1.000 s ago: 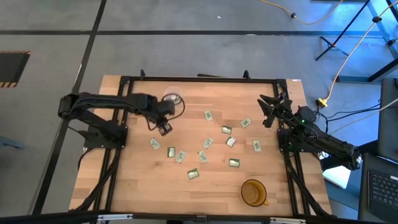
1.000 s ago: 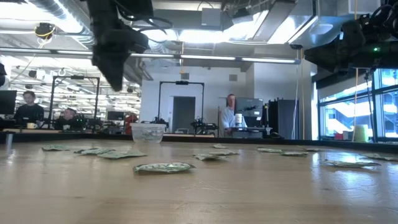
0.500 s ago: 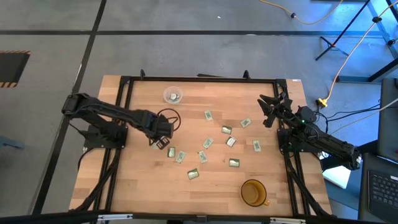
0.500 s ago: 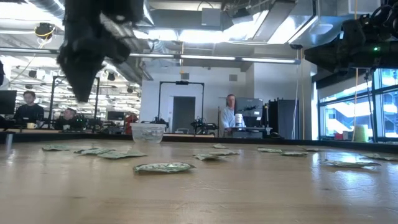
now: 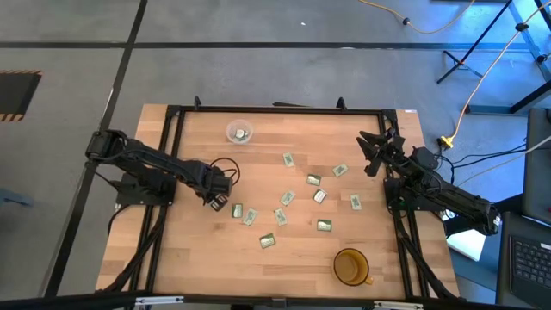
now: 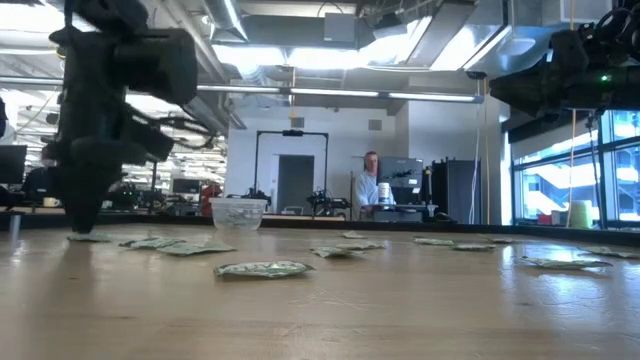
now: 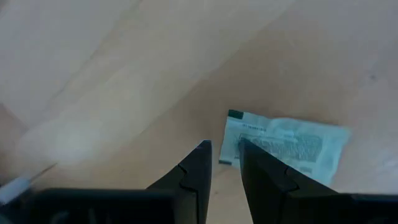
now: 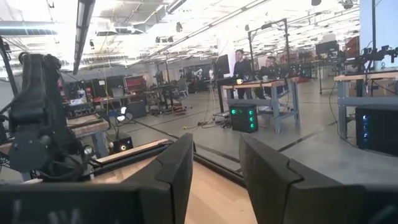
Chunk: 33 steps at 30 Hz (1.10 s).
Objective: Pick and place Stevia / Truvia into bins
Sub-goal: Put the stevia packet into the transparent container
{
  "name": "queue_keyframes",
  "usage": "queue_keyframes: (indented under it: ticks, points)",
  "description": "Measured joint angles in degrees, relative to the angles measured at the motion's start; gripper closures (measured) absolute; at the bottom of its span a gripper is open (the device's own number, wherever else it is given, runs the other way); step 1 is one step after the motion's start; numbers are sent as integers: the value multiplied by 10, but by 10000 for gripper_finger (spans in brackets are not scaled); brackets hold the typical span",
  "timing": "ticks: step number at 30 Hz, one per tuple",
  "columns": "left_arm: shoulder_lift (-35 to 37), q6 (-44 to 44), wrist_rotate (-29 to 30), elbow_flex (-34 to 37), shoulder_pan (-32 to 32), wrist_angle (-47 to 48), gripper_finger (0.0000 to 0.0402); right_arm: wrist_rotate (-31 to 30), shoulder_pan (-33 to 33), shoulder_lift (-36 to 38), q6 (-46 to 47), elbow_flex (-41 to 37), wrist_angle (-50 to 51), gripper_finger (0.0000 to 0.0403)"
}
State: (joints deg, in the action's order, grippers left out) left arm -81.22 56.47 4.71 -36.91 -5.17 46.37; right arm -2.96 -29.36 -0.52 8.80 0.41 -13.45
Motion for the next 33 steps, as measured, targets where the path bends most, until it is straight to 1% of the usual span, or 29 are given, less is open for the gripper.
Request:
queue_keyframes:
  ticks: [4,12,15,21,24,33]
  points:
    - [3,0,-8,19,7,-31,325,0,0,0,0,0,0,269]
    - [3,-1,-28,25,21,-31,329,0,0,0,-1,0,0,269]
    - [2,-1,-32,25,24,-33,345,0,0,0,-1,0,0,269]
    - [2,-8,-32,25,24,-33,391,0,0,0,-2,0,0,269]
    - [2,-22,-32,24,24,-32,397,0,0,0,-3,0,0,269]
    - [-3,-88,-23,-22,40,-31,399,0,0,0,-4,0,0,269]
